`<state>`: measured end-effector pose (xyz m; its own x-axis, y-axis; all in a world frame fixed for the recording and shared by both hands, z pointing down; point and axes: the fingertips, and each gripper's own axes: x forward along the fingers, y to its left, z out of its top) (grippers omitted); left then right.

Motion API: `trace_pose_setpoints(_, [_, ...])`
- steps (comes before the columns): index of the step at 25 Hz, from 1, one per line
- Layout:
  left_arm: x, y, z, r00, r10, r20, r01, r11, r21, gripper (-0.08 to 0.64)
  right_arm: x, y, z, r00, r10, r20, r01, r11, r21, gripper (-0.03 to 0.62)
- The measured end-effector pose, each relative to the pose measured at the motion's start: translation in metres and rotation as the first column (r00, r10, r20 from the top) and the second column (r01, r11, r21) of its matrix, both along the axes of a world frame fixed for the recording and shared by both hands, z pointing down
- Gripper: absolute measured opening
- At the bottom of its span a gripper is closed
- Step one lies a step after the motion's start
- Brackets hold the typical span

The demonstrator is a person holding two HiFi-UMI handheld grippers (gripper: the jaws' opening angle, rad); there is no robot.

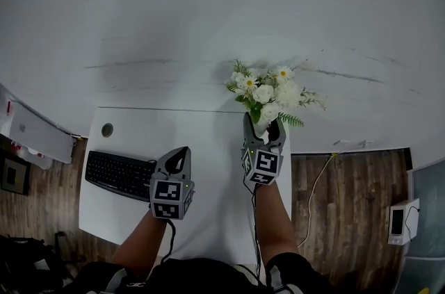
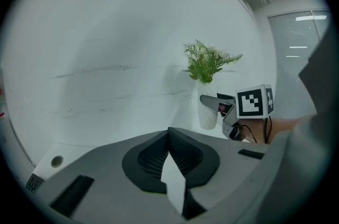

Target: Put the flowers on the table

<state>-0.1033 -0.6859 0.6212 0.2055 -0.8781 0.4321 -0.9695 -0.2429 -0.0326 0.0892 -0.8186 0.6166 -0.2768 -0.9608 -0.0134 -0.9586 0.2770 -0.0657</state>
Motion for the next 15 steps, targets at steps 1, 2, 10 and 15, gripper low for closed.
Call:
trace_pose_setpoints(1, [-0.002,-0.001,0.002,1.0,0.003,0.009,-0.003,1.0,-0.003,0.002,0.0,-0.004,0.006,1.0,0.004,-0.004,-0.004,1.0,-0.005,0.328])
trace_pose_setpoints(2, [-0.004,-0.003,0.005,1.0,0.005,0.017,-0.005,1.0,-0.007,0.002,0.0,-0.008,0.012,1.0,0.009,-0.007,-0.009,1.0,-0.011,0.328])
trace_pose_setpoints(10, [-0.018,-0.015,0.006,1.0,0.012,0.02,-0.012,1.0,-0.009,0.002,-0.004,-0.033,0.045,0.999,0.037,-0.032,-0.039,0.998,-0.057,0.328])
trace_pose_setpoints(15, [-0.022,-0.019,0.004,1.0,-0.001,-0.006,0.001,1.0,0.007,0.002,-0.013,-0.042,0.062,0.997,0.032,-0.068,-0.037,0.995,-0.088,0.33])
